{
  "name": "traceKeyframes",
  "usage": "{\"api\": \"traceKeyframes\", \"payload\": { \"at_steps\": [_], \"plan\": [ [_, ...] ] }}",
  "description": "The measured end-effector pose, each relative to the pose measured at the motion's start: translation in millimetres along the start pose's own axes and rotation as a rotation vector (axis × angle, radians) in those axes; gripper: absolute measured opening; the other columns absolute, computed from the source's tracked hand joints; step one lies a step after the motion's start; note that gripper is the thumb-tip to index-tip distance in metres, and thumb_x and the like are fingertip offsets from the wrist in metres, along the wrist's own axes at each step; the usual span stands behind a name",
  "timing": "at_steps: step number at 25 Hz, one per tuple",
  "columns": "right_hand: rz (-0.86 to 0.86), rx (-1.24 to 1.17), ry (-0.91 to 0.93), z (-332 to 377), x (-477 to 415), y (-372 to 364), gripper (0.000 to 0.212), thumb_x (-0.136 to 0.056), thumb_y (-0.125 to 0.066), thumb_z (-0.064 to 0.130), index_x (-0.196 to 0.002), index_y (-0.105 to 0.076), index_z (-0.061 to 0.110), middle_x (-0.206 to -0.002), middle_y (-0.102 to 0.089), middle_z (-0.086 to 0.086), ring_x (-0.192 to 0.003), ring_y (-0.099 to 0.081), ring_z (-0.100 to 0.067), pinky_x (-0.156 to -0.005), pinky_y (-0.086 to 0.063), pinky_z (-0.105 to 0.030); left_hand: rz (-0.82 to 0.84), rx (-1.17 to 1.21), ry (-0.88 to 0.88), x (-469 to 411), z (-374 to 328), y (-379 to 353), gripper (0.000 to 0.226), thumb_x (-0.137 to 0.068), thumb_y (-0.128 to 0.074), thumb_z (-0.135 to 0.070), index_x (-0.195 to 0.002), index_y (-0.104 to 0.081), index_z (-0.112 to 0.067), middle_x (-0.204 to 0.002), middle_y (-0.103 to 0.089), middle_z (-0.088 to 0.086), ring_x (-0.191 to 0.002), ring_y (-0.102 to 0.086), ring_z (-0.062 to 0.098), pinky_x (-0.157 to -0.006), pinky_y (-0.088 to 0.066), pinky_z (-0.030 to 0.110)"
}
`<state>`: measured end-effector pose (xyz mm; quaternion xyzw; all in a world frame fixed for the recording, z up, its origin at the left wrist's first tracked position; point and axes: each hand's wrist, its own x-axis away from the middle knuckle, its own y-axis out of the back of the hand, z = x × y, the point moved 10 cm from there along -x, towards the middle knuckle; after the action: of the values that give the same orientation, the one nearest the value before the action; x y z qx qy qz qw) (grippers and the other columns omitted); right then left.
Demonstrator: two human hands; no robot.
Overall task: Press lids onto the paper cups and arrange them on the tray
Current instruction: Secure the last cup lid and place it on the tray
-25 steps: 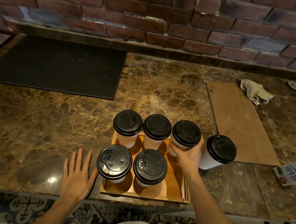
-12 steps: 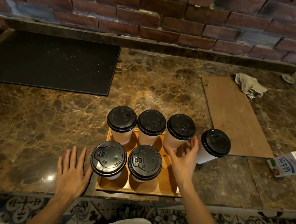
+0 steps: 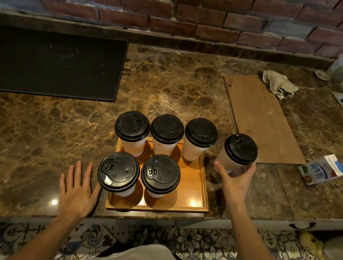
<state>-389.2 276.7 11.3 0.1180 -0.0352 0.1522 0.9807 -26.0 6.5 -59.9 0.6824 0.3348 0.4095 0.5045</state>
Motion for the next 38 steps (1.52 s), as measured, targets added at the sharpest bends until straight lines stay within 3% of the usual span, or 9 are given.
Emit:
{"api": "traceKeyframes", "payload": {
  "at_steps": [6, 14, 18, 23, 26, 31, 33, 35, 38],
  "plan": [
    [-0.056, 0.021, -0.013, -2, -12, 4, 0.090, -0.074, -0.083, 0.009, -0.149, -0.033, 0.014, -0.147, -0.048, -0.008, -0.136, -0.046, -0.023, -0.113, -0.037, -0.042, 0.069, -0.005, 0.010, -4, 5, -5, 0.066, -0.094, -0.013, -0.056, -0.150, 0.009, -0.027, -0.158, 0.014, 0.007, -0.145, 0.015, 0.024, -0.114, 0.014, 0.040],
    [0.015, 0.021, 0.012, 10, -17, 4, 0.093, -0.077, -0.079, 0.005, -0.152, -0.026, 0.016, -0.151, -0.042, -0.007, -0.140, -0.039, -0.023, -0.117, -0.031, -0.046, 0.109, 0.033, -0.003, -7, 7, -9, 0.066, -0.095, -0.013, -0.057, -0.150, 0.009, -0.028, -0.158, 0.018, 0.006, -0.144, 0.019, 0.023, -0.114, 0.015, 0.041],
    [-0.107, -0.004, 0.036, 46, -11, 18, 0.083, -0.078, -0.080, 0.013, -0.146, -0.032, 0.017, -0.146, -0.046, -0.008, -0.135, -0.045, -0.024, -0.106, -0.038, -0.033, 0.104, 0.063, -0.004, -5, 5, -6, 0.066, -0.095, -0.012, -0.058, -0.150, 0.010, -0.028, -0.157, 0.019, 0.006, -0.144, 0.019, 0.022, -0.114, 0.015, 0.041],
    [-0.152, -0.015, 0.264, 154, -5, 25, 0.081, -0.076, -0.082, 0.028, -0.142, -0.038, 0.016, -0.139, -0.050, -0.002, -0.123, -0.048, -0.011, -0.095, -0.045, -0.020, 0.069, 0.061, 0.000, -2, 4, -3, 0.067, -0.094, -0.011, -0.058, -0.150, 0.010, -0.027, -0.158, 0.017, 0.005, -0.145, 0.017, 0.023, -0.115, 0.013, 0.041],
    [-0.097, -0.017, 0.397, 216, 15, 15, 0.081, -0.076, -0.081, 0.034, -0.142, -0.039, 0.016, -0.137, -0.051, 0.001, -0.117, -0.050, -0.006, -0.077, -0.044, -0.004, 0.072, 0.061, 0.010, -2, 5, -3, 0.067, -0.094, -0.010, -0.058, -0.149, 0.011, -0.027, -0.158, 0.018, 0.005, -0.144, 0.018, 0.023, -0.115, 0.014, 0.041],
    [0.101, -0.044, 0.538, 291, 68, -17, 0.082, -0.070, -0.081, 0.047, -0.138, -0.042, 0.022, -0.125, -0.054, 0.012, -0.110, -0.054, 0.004, -0.079, -0.049, -0.006, 0.086, 0.082, 0.024, -2, 5, 3, 0.066, -0.097, -0.020, -0.056, -0.151, 0.001, -0.026, -0.159, 0.010, 0.005, -0.146, 0.011, 0.023, -0.117, 0.006, 0.041],
    [0.186, -0.035, 0.547, 307, 90, -33, 0.087, -0.063, -0.078, 0.058, -0.136, -0.043, 0.025, -0.120, -0.055, 0.018, -0.107, -0.055, 0.009, -0.079, -0.050, -0.007, 0.124, 0.286, 0.039, -5, 2, 18, 0.061, -0.098, -0.033, -0.049, -0.150, -0.017, -0.021, -0.159, -0.007, 0.010, -0.146, -0.007, 0.026, -0.117, -0.004, 0.043],
    [0.270, -0.014, 0.557, 317, 109, -49, 0.089, -0.059, -0.075, 0.062, -0.135, -0.043, 0.029, -0.120, -0.055, 0.020, -0.107, -0.054, 0.010, -0.080, -0.052, -0.011, 0.109, 0.777, 0.155, -8, 2, 51, 0.050, -0.097, -0.048, -0.034, -0.142, -0.038, -0.014, -0.150, -0.034, 0.015, -0.133, -0.036, 0.028, -0.113, -0.025, 0.046],
    [0.378, 0.019, 0.569, 324, 131, -70, 0.091, -0.057, -0.079, 0.059, -0.136, -0.042, 0.033, -0.126, -0.053, 0.023, -0.113, -0.052, 0.008, -0.087, -0.054, -0.022, -0.086, 1.247, 0.130, -1, -7, 136, 0.040, -0.093, -0.055, -0.030, -0.133, -0.049, -0.025, -0.141, -0.047, 0.006, -0.128, -0.045, 0.025, -0.100, -0.038, 0.035]
  ]
}}
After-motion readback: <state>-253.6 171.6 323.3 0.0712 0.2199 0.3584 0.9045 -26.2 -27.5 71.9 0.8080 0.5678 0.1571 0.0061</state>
